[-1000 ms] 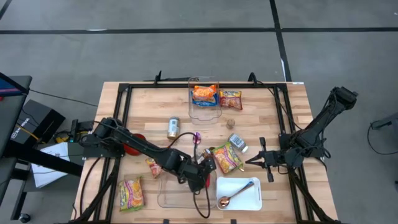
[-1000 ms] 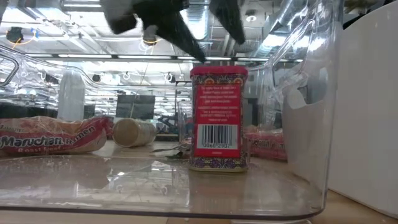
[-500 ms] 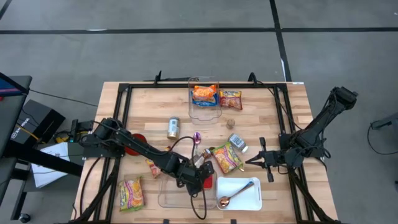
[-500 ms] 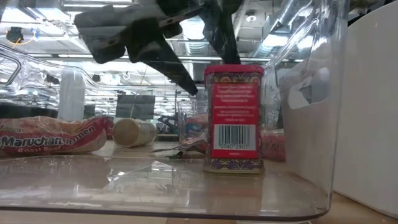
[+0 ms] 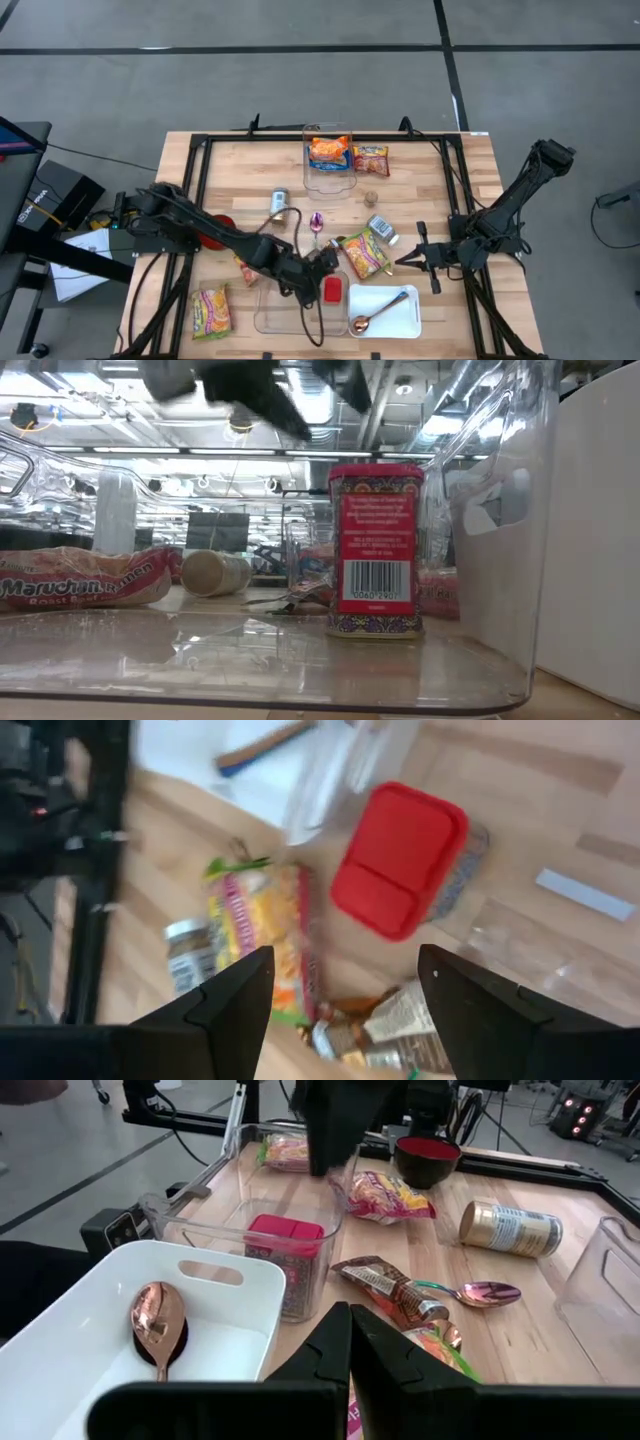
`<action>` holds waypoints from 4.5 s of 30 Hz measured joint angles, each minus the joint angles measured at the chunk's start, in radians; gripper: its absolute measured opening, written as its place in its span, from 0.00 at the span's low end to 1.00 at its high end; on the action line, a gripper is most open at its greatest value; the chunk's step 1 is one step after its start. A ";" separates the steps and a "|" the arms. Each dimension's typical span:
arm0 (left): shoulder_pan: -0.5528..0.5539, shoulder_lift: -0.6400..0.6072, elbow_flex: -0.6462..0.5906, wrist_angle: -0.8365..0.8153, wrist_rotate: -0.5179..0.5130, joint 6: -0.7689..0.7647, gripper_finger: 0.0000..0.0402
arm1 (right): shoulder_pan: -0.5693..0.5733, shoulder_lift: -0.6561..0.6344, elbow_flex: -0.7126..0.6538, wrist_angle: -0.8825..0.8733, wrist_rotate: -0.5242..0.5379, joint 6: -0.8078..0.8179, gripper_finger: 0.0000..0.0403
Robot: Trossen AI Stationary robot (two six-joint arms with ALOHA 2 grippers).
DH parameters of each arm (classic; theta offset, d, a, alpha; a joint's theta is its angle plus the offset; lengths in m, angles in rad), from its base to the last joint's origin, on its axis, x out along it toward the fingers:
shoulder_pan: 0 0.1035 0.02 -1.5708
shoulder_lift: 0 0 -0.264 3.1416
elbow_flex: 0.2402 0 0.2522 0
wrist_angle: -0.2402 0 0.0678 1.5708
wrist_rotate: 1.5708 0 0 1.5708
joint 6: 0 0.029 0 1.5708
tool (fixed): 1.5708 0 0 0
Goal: Pick & Place Food Item
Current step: Put the left green noodle pack into the top transparent bin
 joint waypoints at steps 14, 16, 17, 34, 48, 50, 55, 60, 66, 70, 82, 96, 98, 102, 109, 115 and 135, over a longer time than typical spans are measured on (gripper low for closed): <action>0.192 -0.310 0.000 -0.153 -0.037 -0.432 0.60 | -0.002 0.000 0.000 0.014 0.043 0.000 0.00; 0.237 -0.351 0.000 -0.160 -0.061 -0.466 0.60 | -0.003 0.000 0.000 0.004 0.055 0.000 0.00; 0.261 -0.370 0.000 -0.171 -0.064 -0.471 0.60 | -0.006 0.000 0.000 0.004 0.056 0.000 0.00; 0.633 -0.543 0.001 -0.272 -0.092 -0.467 0.60 | -0.128 0.000 0.000 -0.125 0.053 0.078 0.00; 0.541 -0.588 -0.171 -0.827 0.259 -0.992 0.60 | -0.133 0.000 0.000 -0.165 0.053 0.113 0.00; 0.508 -0.605 -0.220 -0.830 0.311 -1.068 0.60 | -0.133 0.000 0.000 -0.171 0.053 0.113 0.00; 0.422 -0.660 -0.347 -0.832 0.339 -1.267 0.60 | -0.133 0.000 0.000 -0.180 0.053 0.113 0.00; 0.340 -0.716 -0.449 -0.828 0.340 -1.497 0.60 | -0.133 0.000 0.000 -0.164 0.053 0.113 0.00; 0.205 -0.758 -0.552 -0.765 0.446 -1.768 0.60 | -0.133 0.000 0.000 -0.160 0.053 0.113 0.00; 0.096 -0.760 -0.592 -0.678 0.481 -1.964 0.60 | -0.133 0.000 0.000 -0.160 0.053 0.113 0.00; -0.212 -0.678 -0.610 -0.516 0.466 -2.405 0.60 | -0.133 0.000 0.000 -0.160 0.053 0.108 0.00; -0.298 -0.416 -0.610 -0.377 0.522 -2.597 0.60 | -0.133 0.000 0.000 -0.134 0.053 0.058 0.00; -0.295 -0.396 -0.610 -0.373 0.522 -2.597 0.60 | -0.133 0.000 0.000 -0.133 0.052 0.052 0.00; -0.295 -0.384 -0.610 -0.374 0.495 -2.595 0.60 | -0.133 0.000 0.000 -0.133 0.052 0.052 0.00; -0.295 -0.384 -0.610 -0.374 0.400 -2.599 0.60 | -0.132 0.000 0.000 -0.133 0.027 0.060 0.00; -0.295 -0.356 -0.610 -0.371 0.390 -2.602 0.60 | -0.132 0.000 0.000 -0.134 0.014 0.071 0.00; -0.295 -0.281 -0.610 -0.349 0.446 -2.523 0.39 | -0.133 0.000 0.000 -0.133 0.006 0.060 0.00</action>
